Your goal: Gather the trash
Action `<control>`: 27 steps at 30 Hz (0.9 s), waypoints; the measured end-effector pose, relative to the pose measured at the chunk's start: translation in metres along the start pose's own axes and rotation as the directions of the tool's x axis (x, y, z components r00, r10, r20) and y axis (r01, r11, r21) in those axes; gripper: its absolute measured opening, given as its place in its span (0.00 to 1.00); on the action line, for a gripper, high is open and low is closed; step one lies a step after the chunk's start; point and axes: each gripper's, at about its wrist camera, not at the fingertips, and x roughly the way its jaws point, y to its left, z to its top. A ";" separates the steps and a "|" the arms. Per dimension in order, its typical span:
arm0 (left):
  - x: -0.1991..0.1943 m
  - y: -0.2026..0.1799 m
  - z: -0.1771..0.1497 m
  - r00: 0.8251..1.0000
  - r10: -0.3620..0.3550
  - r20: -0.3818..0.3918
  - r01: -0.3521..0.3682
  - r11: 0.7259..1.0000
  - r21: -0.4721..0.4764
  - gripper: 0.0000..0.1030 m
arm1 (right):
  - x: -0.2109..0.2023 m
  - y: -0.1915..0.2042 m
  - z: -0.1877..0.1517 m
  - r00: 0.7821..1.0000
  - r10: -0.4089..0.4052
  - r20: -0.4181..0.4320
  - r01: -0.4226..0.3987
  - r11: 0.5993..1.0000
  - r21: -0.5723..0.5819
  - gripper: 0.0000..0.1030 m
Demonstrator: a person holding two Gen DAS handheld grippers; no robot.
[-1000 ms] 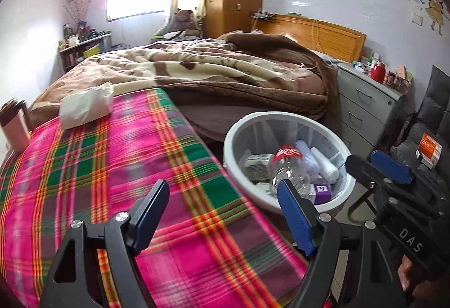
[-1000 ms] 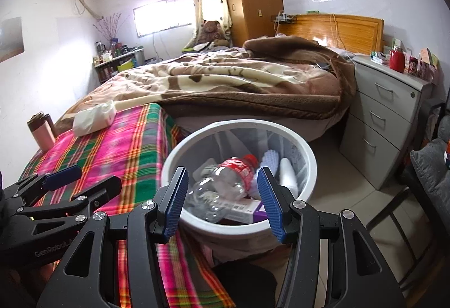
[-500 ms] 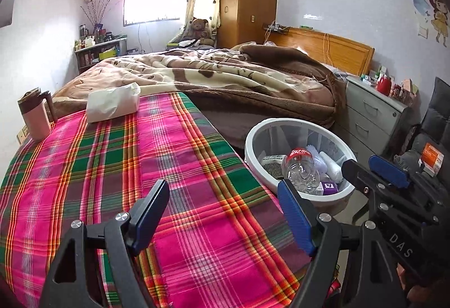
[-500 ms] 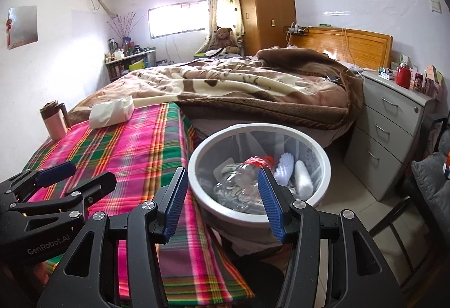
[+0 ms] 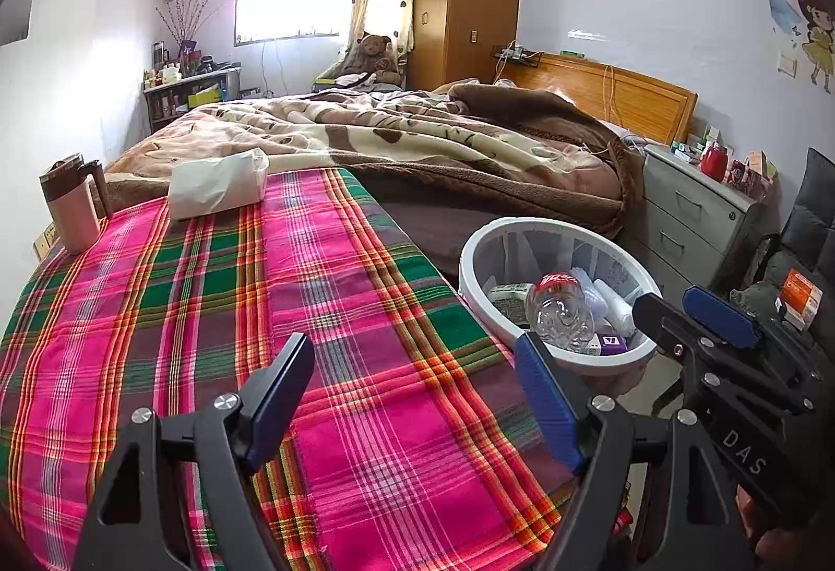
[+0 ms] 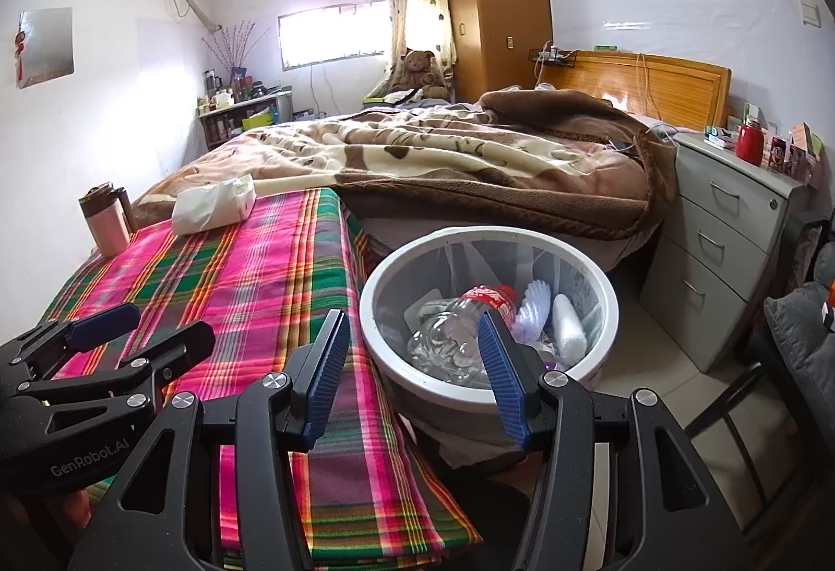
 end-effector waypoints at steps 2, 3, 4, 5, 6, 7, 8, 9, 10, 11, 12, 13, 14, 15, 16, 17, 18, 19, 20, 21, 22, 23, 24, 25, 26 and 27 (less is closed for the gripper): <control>-0.001 0.000 0.000 1.000 0.000 0.002 0.000 1.000 0.002 0.78 | -0.001 0.002 0.000 1.000 -0.001 0.001 0.001 1.000 -0.003 0.52; -0.001 0.000 -0.001 1.000 0.000 0.002 0.000 1.000 0.002 0.78 | -0.001 0.002 0.000 1.000 -0.001 0.002 0.001 1.000 -0.004 0.52; -0.001 0.000 0.000 1.000 0.000 0.002 0.000 1.000 0.001 0.78 | -0.001 0.002 0.000 1.000 0.000 0.003 0.000 1.000 -0.003 0.52; -0.001 0.000 0.000 1.000 -0.001 0.002 0.001 1.000 0.002 0.78 | -0.001 0.002 0.000 1.000 0.000 0.004 0.000 1.000 -0.003 0.52; -0.001 0.000 -0.001 1.000 0.000 0.001 0.000 1.000 0.002 0.78 | -0.001 0.002 0.000 1.000 -0.001 0.003 0.001 1.000 -0.003 0.52; -0.001 0.000 0.000 1.000 0.000 0.002 0.000 1.000 0.001 0.78 | -0.001 0.003 0.000 1.000 -0.001 0.002 0.001 1.000 -0.003 0.52; -0.001 0.000 0.000 1.000 -0.001 0.003 0.001 1.000 0.002 0.78 | -0.001 0.003 0.000 1.000 -0.001 0.002 0.001 1.000 -0.002 0.52; -0.001 0.000 0.000 1.000 0.000 0.002 0.000 1.000 0.002 0.78 | -0.001 0.003 0.000 1.000 -0.001 0.001 0.001 1.000 -0.002 0.52; -0.001 0.000 0.000 1.000 0.001 0.002 -0.001 1.000 0.001 0.78 | -0.001 0.003 0.000 1.000 -0.001 0.001 0.001 1.000 -0.002 0.52; -0.001 0.000 0.000 1.000 -0.001 0.003 0.001 1.000 0.002 0.78 | -0.001 0.003 0.000 1.000 -0.002 0.001 0.002 1.000 -0.002 0.52; -0.001 0.000 -0.001 1.000 -0.001 0.002 0.001 1.000 0.002 0.78 | -0.001 0.003 0.000 1.000 -0.001 0.000 0.001 1.000 -0.002 0.52; -0.001 0.000 -0.001 1.000 0.000 0.001 0.000 1.000 0.001 0.78 | -0.001 0.003 0.000 1.000 -0.001 -0.001 0.001 1.000 -0.003 0.52; -0.002 0.000 -0.001 1.000 0.001 0.000 -0.001 1.000 -0.001 0.78 | -0.001 0.003 0.000 1.000 -0.001 0.000 0.001 1.000 -0.003 0.52; -0.002 0.000 -0.001 1.000 0.001 -0.001 -0.001 1.000 -0.002 0.78 | -0.002 0.003 0.000 1.000 -0.001 0.001 0.001 1.000 -0.002 0.52; -0.002 0.000 -0.001 1.000 0.001 -0.001 -0.001 1.000 -0.003 0.78 | -0.002 0.004 0.000 1.000 -0.001 0.000 0.001 1.000 -0.002 0.52; -0.003 -0.001 -0.001 1.000 0.001 -0.001 -0.001 1.000 -0.003 0.78 | -0.003 0.004 0.000 1.000 -0.001 0.001 0.001 1.000 -0.002 0.52; -0.003 0.000 -0.001 1.000 0.001 -0.001 -0.001 1.000 -0.003 0.78 | -0.002 0.003 0.000 1.000 -0.001 0.001 0.001 1.000 -0.002 0.52; -0.003 0.000 -0.001 1.000 0.001 -0.001 -0.001 1.000 -0.004 0.78 | -0.002 0.004 0.000 1.000 -0.001 0.001 0.001 1.000 -0.001 0.52; -0.003 0.000 -0.001 1.000 0.001 -0.001 -0.001 1.000 -0.003 0.78 | -0.002 0.003 0.000 1.000 0.000 0.000 0.000 1.000 -0.002 0.52; -0.003 0.000 -0.001 1.000 0.002 -0.001 -0.002 1.000 -0.003 0.78 | -0.002 0.003 0.000 1.000 0.000 0.001 0.000 1.000 -0.002 0.52; -0.003 0.000 -0.001 1.000 0.001 -0.001 -0.001 1.000 -0.004 0.78 | -0.003 0.004 0.000 1.000 0.000 0.001 0.000 1.000 -0.003 0.52; -0.003 0.000 -0.001 1.000 0.001 -0.001 -0.001 1.000 -0.004 0.78 | -0.002 0.004 0.000 1.000 0.000 0.001 0.000 1.000 -0.003 0.52; -0.003 0.000 -0.001 1.000 0.001 -0.002 -0.001 1.000 -0.003 0.78 | -0.002 0.004 0.000 1.000 0.000 0.001 0.000 1.000 -0.003 0.52; -0.003 0.000 -0.001 1.000 0.000 -0.001 0.000 1.000 -0.003 0.78 | -0.003 0.004 -0.001 1.000 0.000 0.001 0.000 1.000 -0.003 0.52; -0.003 0.000 -0.001 1.000 -0.001 -0.002 0.001 1.000 -0.002 0.78 | -0.003 0.004 -0.001 1.000 0.000 0.001 0.000 1.000 -0.003 0.52; -0.003 0.000 -0.001 1.000 0.000 -0.002 0.000 1.000 -0.002 0.78 | -0.003 0.004 -0.001 1.000 0.000 0.001 0.000 1.000 -0.003 0.52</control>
